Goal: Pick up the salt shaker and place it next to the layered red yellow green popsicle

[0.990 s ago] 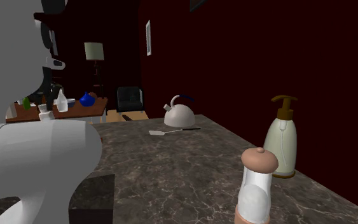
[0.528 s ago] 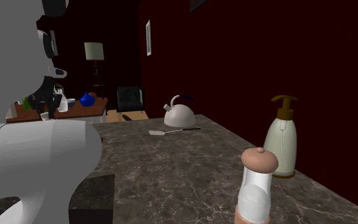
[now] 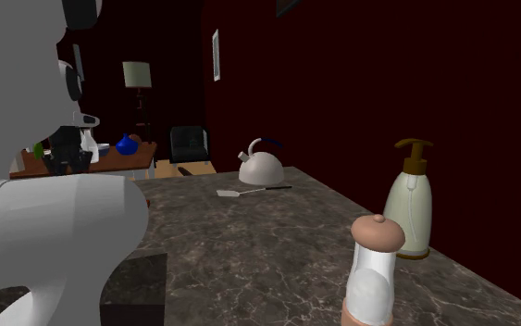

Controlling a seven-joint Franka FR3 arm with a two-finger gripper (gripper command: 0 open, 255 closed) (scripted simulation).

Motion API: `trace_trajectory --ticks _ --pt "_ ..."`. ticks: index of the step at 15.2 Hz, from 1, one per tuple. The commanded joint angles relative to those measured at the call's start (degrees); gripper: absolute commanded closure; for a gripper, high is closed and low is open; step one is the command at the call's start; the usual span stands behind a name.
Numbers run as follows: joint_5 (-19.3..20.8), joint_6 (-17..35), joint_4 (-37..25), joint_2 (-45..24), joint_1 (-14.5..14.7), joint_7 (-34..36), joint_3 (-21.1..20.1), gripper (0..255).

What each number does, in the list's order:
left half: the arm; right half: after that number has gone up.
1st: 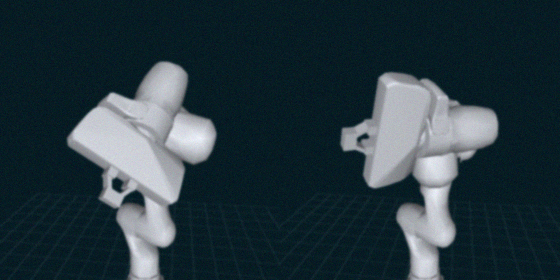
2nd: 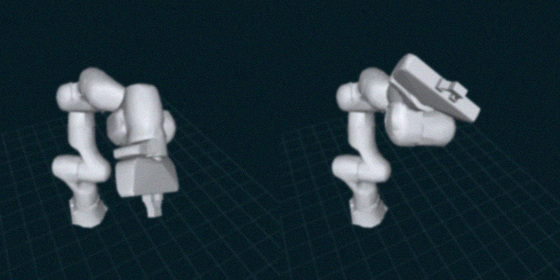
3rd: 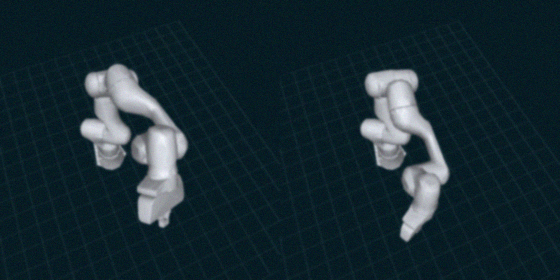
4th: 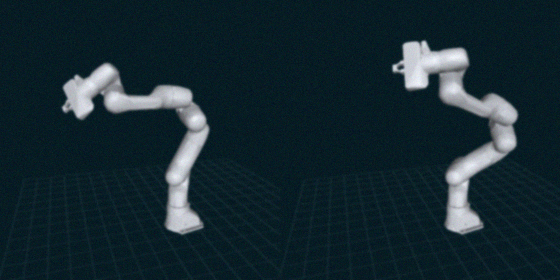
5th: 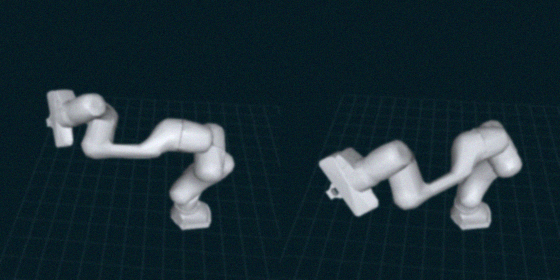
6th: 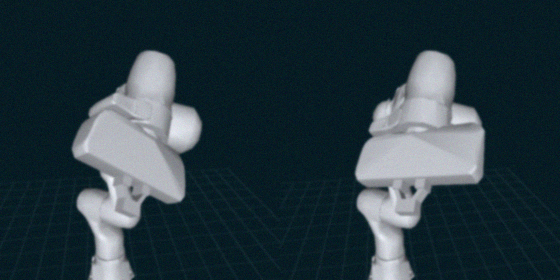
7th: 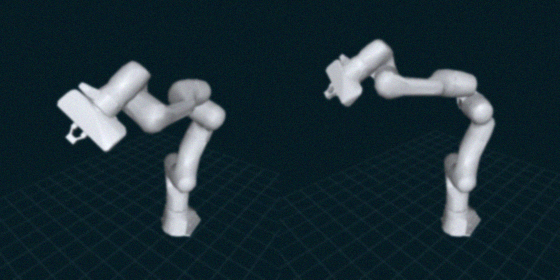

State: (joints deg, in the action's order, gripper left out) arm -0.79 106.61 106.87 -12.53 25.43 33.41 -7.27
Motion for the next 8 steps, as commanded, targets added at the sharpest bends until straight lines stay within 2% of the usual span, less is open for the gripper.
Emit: trace_trajectory --ticks 1,8 --pt "0.1 1.4 0.9 -0.5 0.0 0.0 0.0 255" --pt "0.1 1.8 1.1 -0.6 0.0 0.0 0.0 255"
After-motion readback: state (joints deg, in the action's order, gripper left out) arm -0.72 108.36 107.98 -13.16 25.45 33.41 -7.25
